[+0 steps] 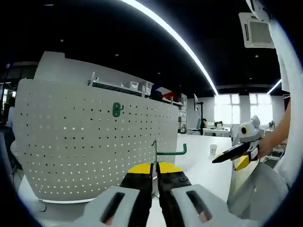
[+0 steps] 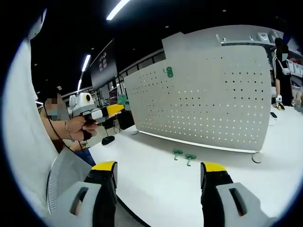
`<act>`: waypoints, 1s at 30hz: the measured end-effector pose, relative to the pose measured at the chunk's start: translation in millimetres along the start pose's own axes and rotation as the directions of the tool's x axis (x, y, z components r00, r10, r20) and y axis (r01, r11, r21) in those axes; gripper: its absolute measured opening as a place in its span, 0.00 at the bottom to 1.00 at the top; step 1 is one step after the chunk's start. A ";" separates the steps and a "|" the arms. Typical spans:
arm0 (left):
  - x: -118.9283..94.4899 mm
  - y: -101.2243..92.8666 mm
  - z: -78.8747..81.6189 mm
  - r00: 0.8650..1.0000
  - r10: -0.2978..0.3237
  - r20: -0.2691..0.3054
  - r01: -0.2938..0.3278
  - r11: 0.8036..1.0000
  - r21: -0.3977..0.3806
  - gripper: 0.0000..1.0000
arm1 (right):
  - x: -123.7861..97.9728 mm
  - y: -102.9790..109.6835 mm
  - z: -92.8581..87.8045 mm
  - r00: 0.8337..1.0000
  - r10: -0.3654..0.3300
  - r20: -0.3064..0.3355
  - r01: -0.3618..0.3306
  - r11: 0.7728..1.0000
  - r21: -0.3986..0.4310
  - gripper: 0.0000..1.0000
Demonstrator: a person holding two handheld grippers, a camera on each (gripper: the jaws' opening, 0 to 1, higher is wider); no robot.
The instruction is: Insert the hook assembly into the mounting plate slot until the hook locks in place.
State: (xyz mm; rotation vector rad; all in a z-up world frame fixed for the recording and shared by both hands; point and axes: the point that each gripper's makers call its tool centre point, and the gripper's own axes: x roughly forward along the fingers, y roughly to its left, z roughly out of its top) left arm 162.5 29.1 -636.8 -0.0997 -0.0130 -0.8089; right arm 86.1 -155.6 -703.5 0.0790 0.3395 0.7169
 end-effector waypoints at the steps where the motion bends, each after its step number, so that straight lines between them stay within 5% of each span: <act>1: -0.1 0.1 0.9 1.000 0.004 0.004 -0.004 1.000 0.003 0.02 | 0.0 0.0 0.1 1.000 0.000 0.001 0.000 1.000 0.002 0.69; 13: 0.5 -0.2 0.3 1.000 0.013 0.000 -0.013 1.000 -0.003 0.02 | 0.7 -1.0 2.1 1.000 -0.008 0.011 0.008 1.000 0.001 0.68; 21: 1.6 -1.2 -1.6 1.000 0.012 -0.007 -0.012 1.000 -0.001 0.02 | -5.3 9.2 42.2 0.975 0.030 0.220 -0.030 1.000 -0.002 0.70; 30: 5.5 -4.7 -1.2 1.000 0.011 -0.008 -0.011 1.000 -0.004 0.02 | -4.0 12.6 46.6 0.972 0.043 0.233 -0.044 0.999 0.000 0.68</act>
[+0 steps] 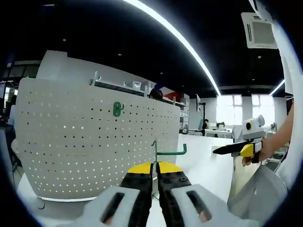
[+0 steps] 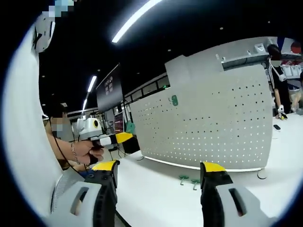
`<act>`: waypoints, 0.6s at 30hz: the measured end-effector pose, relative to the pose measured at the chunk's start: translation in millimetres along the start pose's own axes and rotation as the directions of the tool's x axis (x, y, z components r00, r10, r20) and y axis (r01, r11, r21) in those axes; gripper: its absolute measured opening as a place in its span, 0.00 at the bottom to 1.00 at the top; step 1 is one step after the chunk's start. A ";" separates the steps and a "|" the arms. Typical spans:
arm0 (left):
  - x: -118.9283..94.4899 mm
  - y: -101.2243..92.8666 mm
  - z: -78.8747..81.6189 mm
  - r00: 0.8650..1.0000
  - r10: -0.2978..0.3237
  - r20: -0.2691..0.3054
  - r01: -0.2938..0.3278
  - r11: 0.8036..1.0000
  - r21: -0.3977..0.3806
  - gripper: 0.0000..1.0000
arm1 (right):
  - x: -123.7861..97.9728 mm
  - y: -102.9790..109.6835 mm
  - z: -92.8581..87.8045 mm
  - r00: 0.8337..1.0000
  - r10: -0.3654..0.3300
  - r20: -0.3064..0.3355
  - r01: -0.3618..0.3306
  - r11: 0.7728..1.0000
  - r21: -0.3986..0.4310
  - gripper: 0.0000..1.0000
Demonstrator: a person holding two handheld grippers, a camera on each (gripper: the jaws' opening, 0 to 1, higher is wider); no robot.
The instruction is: Insert the hook assembly into the mounting plate slot until the hook locks in place.
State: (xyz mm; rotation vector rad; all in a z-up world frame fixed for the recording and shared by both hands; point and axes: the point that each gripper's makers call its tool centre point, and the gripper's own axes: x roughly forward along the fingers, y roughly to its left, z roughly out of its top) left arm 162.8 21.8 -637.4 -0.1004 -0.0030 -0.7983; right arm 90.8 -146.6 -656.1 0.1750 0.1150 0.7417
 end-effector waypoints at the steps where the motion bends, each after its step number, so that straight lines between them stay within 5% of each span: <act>1: 0.7 -0.4 -0.1 1.000 -0.002 -0.001 0.002 1.000 0.001 0.02 | 1.0 0.2 0.0 1.000 0.001 -0.001 -0.001 1.000 0.001 0.68; 18: 25.1 -29.1 -9.9 0.998 -0.053 -0.045 0.053 0.999 -0.001 0.02 | 34.8 5.9 8.0 0.999 0.030 0.028 -0.030 0.999 0.017 0.67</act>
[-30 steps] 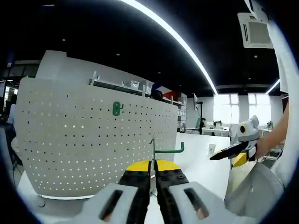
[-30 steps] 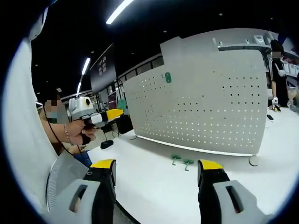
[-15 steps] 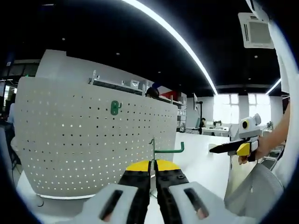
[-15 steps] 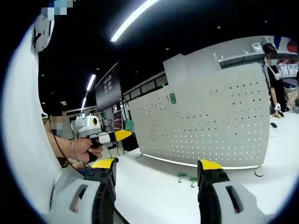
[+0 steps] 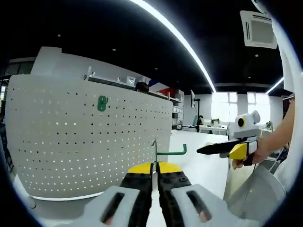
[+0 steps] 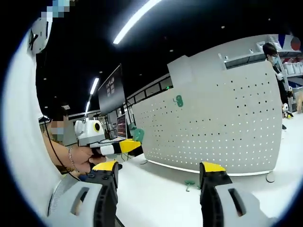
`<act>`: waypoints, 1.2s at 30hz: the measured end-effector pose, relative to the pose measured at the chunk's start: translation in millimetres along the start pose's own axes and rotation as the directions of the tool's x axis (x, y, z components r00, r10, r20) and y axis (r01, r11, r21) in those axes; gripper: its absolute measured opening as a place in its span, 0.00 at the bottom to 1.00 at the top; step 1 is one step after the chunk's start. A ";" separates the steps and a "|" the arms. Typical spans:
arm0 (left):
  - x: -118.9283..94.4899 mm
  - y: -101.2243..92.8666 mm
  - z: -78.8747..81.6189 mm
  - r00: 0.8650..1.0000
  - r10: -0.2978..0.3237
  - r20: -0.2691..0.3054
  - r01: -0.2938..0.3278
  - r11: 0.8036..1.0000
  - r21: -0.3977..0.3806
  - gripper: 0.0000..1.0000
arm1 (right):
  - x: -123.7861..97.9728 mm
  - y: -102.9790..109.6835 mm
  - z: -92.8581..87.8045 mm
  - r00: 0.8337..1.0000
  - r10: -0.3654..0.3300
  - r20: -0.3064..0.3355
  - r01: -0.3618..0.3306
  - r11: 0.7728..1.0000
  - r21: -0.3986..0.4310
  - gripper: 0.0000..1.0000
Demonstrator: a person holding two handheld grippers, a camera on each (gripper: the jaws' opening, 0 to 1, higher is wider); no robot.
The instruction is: Insert the hook assembly into the mounting plate slot until the hook locks in place.
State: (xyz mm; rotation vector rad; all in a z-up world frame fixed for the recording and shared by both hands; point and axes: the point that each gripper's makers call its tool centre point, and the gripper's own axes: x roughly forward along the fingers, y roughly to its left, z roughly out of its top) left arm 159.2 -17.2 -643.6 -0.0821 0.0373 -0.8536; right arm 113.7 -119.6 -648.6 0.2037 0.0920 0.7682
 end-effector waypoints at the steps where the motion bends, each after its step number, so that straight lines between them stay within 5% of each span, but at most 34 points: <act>1: 1.7 -1.4 0.8 1.000 -0.002 0.000 0.002 1.000 -0.001 0.02 | 2.2 0.0 1.2 1.000 0.001 0.004 -0.001 1.000 0.002 0.67; 36: 33.1 -22.9 10.1 0.999 -0.036 0.014 0.036 0.999 -0.023 0.02 | 40.1 -5.3 29.9 0.992 -0.027 0.124 0.014 0.995 0.097 0.54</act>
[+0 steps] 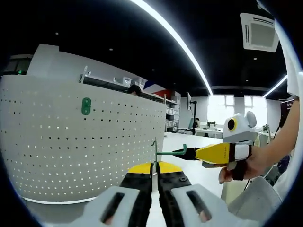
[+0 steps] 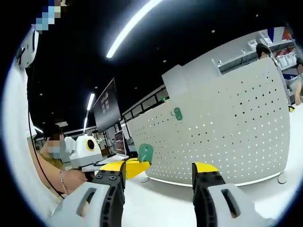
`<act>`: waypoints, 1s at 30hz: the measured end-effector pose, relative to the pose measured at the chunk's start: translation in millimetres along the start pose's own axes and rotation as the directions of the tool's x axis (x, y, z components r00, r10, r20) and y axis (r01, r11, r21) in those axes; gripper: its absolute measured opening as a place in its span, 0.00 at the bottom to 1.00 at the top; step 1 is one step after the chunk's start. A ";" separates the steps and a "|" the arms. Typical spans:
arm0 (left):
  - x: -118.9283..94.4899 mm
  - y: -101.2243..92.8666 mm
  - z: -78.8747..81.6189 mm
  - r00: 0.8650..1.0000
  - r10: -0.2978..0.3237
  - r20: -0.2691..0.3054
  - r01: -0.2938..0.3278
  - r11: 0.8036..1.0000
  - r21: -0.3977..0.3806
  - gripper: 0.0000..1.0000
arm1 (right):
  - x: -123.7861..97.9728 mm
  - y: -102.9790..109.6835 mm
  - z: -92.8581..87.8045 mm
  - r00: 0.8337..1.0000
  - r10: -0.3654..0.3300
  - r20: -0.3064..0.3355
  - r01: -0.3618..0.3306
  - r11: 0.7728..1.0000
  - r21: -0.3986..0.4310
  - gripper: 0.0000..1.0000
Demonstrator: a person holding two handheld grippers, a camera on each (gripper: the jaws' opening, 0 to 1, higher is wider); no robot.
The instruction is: Insert the hook assembly into the mounting plate slot until the hook locks in place.
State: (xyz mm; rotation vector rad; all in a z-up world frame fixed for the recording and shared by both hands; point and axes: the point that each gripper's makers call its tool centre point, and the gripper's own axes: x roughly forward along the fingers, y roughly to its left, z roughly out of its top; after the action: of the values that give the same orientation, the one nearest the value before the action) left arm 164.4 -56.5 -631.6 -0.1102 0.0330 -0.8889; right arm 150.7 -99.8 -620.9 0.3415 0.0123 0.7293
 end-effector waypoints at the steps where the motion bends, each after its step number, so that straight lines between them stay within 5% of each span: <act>1: 0.8 -0.1 0.2 1.000 0.001 0.000 -0.001 1.000 0.003 0.02 | 1.0 0.6 0.3 1.000 0.001 0.000 -0.001 1.000 -0.001 0.54; 22: 3.8 1.4 -2.5 1.000 0.015 -0.007 -0.015 1.000 -0.010 0.02 | 24.9 7.0 0.4 1.000 -0.001 0.028 -0.001 0.998 0.057 0.35; 30: 3.2 1.5 -2.1 1.000 0.018 -0.007 -0.018 1.000 -0.013 0.02 | 30.0 10.7 -3.5 1.000 0.003 0.011 -0.004 0.998 0.063 0.17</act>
State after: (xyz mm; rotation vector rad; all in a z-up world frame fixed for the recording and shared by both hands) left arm 167.4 -58.2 -633.7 -0.1193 0.0461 -0.8716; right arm 165.7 -71.6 -617.6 0.4059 0.0241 0.7317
